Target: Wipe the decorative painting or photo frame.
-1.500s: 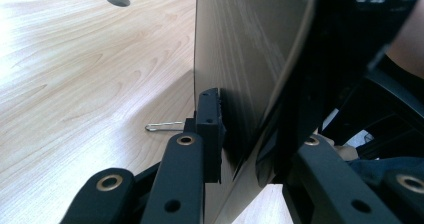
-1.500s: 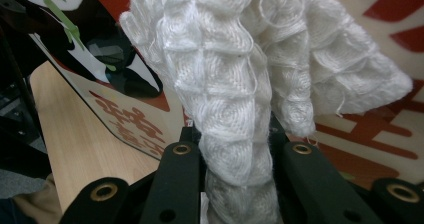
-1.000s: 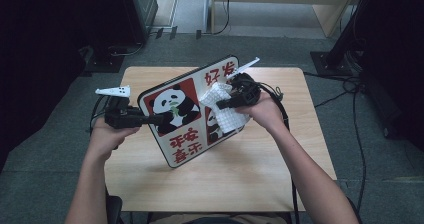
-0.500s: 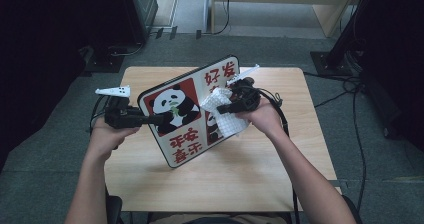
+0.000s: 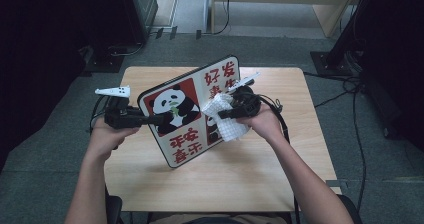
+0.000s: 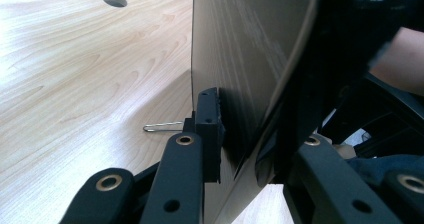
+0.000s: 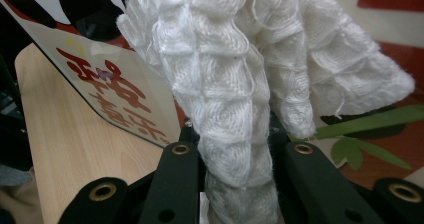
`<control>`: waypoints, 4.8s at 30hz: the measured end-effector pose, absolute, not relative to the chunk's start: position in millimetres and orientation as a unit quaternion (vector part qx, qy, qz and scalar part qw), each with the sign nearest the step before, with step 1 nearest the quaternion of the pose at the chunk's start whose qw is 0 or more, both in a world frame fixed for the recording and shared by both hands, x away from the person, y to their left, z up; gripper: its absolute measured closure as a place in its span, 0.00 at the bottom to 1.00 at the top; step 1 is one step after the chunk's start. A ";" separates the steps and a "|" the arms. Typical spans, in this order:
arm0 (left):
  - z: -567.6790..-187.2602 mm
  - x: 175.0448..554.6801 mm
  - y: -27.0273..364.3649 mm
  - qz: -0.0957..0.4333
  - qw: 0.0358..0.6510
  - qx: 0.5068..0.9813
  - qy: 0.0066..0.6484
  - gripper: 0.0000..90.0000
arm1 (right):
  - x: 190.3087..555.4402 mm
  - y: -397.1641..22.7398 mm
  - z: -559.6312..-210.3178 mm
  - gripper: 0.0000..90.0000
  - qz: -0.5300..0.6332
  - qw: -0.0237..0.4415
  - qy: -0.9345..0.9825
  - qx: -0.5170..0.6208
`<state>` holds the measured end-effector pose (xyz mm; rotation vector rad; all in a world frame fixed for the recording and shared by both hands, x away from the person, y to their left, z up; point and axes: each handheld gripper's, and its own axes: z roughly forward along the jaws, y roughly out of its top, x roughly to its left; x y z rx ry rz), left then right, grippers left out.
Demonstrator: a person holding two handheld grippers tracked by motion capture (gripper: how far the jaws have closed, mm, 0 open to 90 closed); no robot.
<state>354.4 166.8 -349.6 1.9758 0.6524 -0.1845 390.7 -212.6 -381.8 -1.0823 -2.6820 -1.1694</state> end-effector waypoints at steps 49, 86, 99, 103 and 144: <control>-349.6 354.9 167.0 -0.080 0.501 0.818 0.270 0.84 | 373.1 -223.1 -471.6 0.85 -0.340 0.046 -0.867 -0.360; -349.6 354.2 166.2 -0.078 0.499 0.817 0.278 0.84 | 381.7 -221.3 -404.0 0.87 -0.377 0.047 -0.855 -0.354; -349.2 354.3 166.0 -0.075 0.498 0.818 0.277 0.85 | 388.8 -210.7 -357.2 0.87 -0.390 0.027 -0.858 -0.333; -349.3 354.8 166.1 -0.077 0.498 0.819 0.276 0.85 | 391.0 -209.7 -343.0 0.87 -0.393 0.019 -0.858 -0.329; -352.2 357.8 167.6 -0.083 0.505 0.815 0.271 0.84 | 415.0 -173.9 -236.2 0.86 -0.381 -0.022 -0.871 -0.309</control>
